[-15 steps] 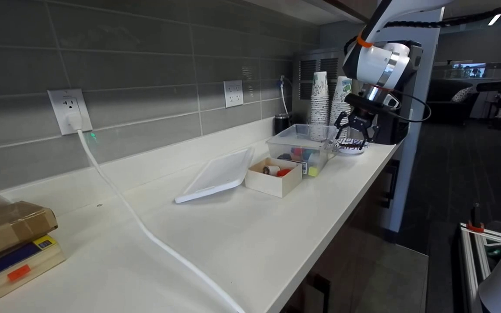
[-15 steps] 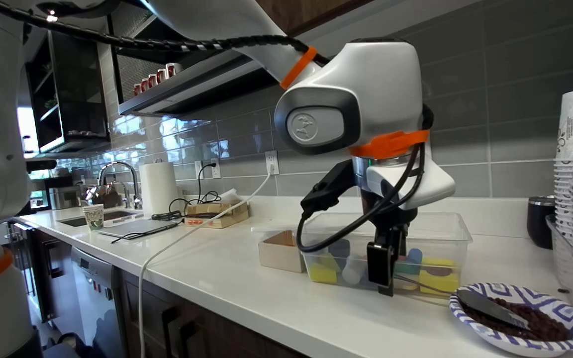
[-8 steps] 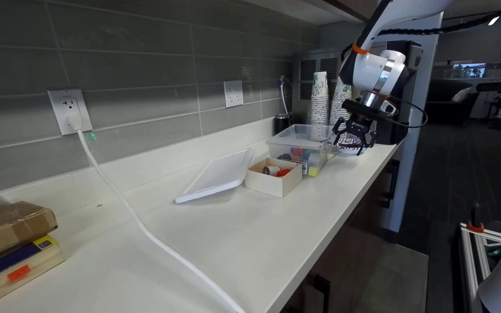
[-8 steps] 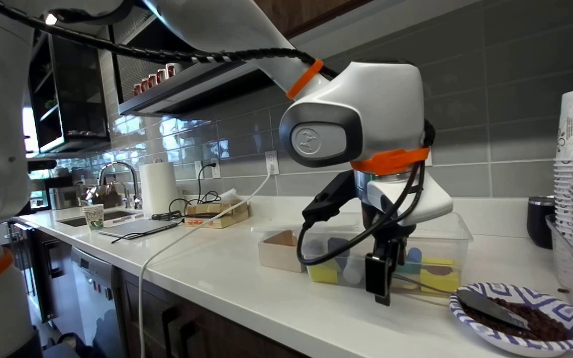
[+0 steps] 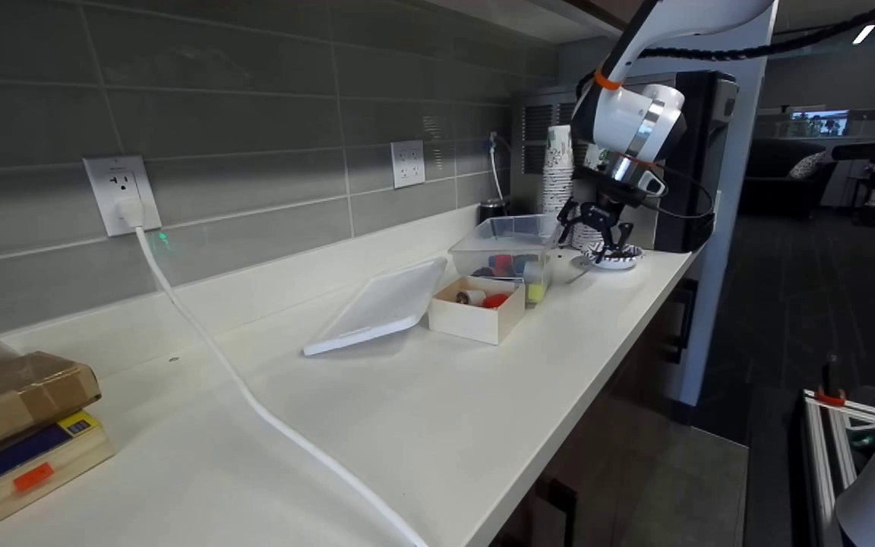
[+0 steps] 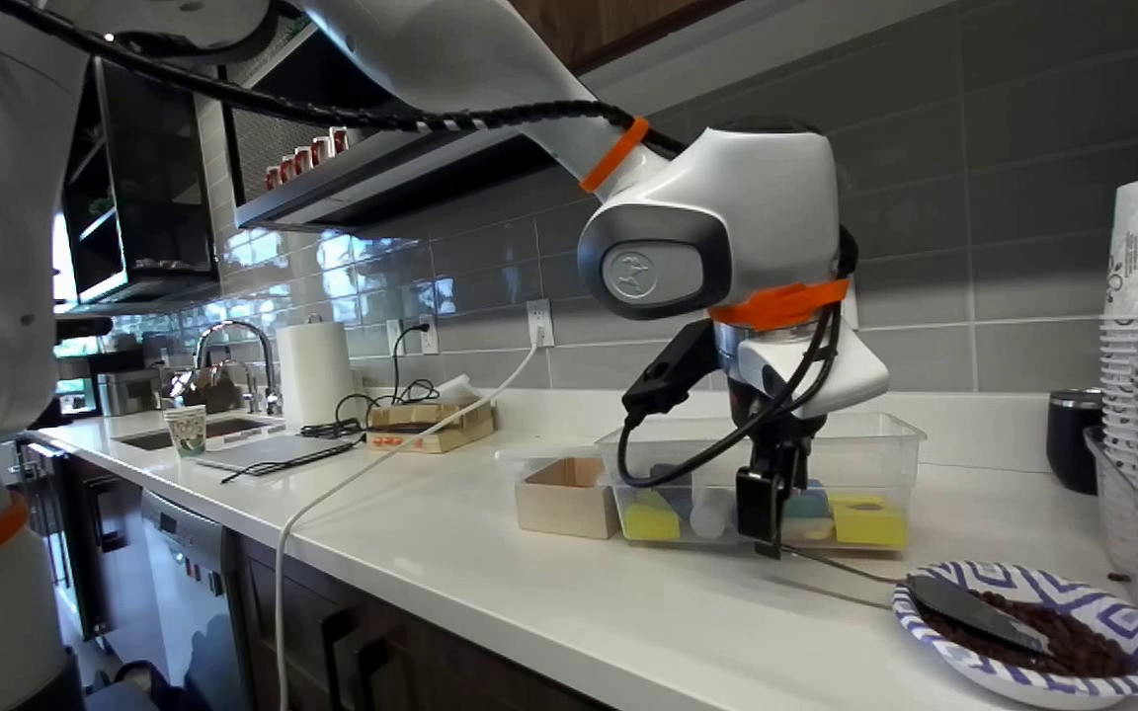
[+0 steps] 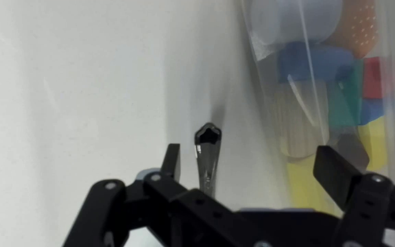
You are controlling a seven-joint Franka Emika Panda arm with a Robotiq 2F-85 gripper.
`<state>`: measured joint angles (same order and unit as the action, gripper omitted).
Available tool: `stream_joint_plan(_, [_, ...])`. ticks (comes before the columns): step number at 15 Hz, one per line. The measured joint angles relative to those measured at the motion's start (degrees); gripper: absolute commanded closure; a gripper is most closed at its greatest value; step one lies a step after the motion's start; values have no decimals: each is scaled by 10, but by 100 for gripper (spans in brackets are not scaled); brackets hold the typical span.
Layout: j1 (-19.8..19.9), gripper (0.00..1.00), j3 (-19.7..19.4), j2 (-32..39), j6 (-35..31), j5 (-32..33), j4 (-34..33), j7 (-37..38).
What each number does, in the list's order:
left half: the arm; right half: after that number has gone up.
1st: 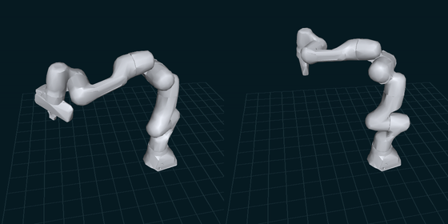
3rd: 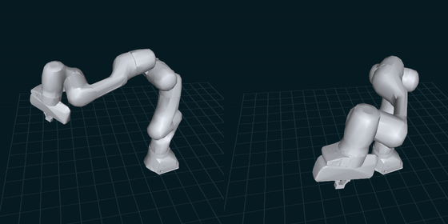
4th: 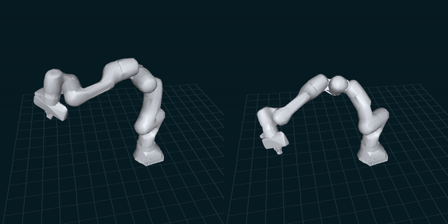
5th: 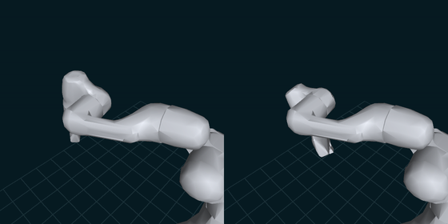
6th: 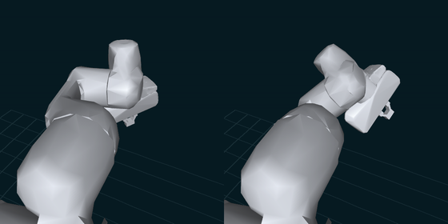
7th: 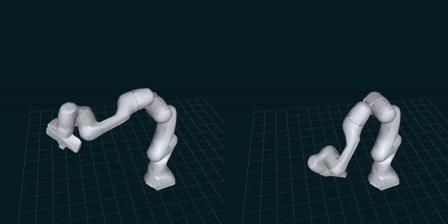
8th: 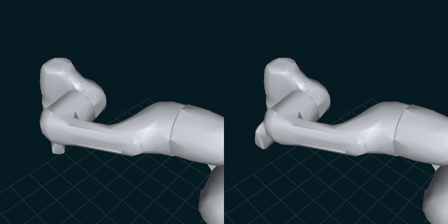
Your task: Use the cake slicer to stir in the bowl
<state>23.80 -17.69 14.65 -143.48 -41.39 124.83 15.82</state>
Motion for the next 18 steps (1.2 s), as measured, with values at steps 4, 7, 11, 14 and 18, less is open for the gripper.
stream_joint_plan(4, [-5,0,-1,12,-6,0,-17,25])
stream_joint_plan(7, [-5,0,-9,15,-18,3,-18,47])
stream_joint_plan(11, [-5,0,-20,15,-36,4,-13,70])
stream_joint_plan(14, [-5,0,-25,20,-38,14,-12,90])
stream_joint_plan(18, [-11,0,-26,38,-38,40,-12,120])
